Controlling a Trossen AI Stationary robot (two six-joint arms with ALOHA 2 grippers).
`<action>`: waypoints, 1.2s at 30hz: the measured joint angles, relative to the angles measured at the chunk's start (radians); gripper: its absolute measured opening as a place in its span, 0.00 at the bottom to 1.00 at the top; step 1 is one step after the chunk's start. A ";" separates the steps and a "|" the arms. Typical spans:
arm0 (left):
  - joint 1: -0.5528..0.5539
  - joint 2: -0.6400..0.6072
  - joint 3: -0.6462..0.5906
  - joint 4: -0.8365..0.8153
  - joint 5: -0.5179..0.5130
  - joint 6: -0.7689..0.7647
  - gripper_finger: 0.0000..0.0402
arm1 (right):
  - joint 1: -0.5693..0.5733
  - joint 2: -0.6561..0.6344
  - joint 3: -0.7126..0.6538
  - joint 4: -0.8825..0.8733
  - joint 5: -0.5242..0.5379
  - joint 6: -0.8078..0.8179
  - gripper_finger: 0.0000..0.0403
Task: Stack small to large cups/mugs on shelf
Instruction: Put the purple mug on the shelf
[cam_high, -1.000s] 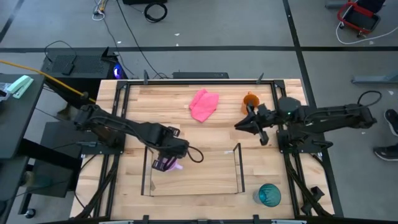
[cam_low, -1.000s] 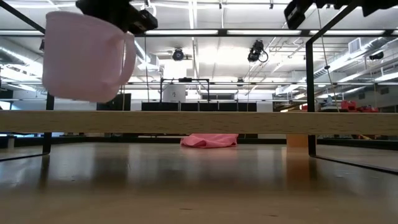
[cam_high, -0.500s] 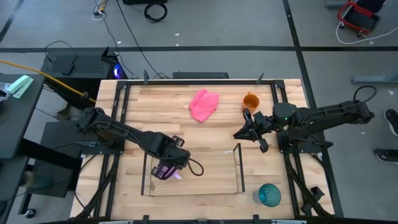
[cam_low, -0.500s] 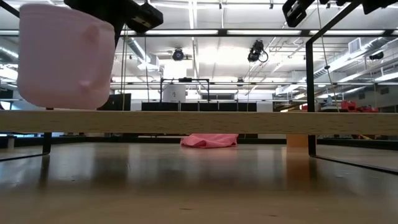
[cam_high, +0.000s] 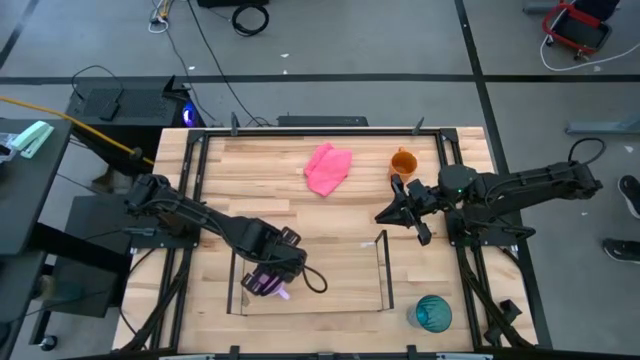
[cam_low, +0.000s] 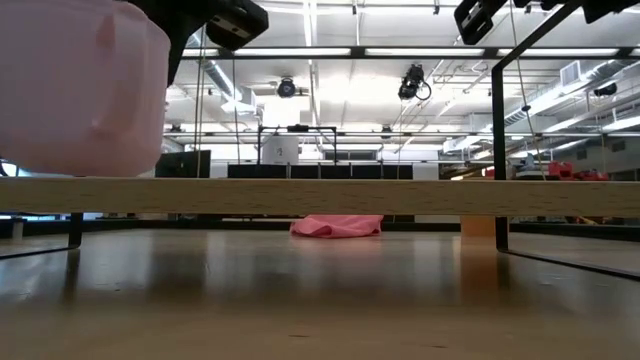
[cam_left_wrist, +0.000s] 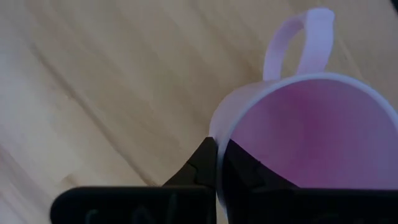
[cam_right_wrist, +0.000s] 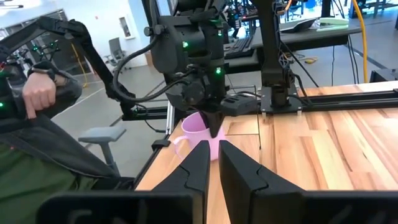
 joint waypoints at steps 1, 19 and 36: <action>0.000 0.000 0.000 0.012 0.012 0.002 0.03 | 0.000 0.000 0.000 -0.002 0.000 0.000 0.10; 0.005 0.050 0.003 0.021 0.033 0.027 0.03 | 0.000 0.021 0.000 -0.013 0.001 -0.005 0.10; 0.048 0.025 0.000 0.016 0.009 -0.106 0.24 | 0.000 0.036 0.000 -0.015 0.006 0.003 0.10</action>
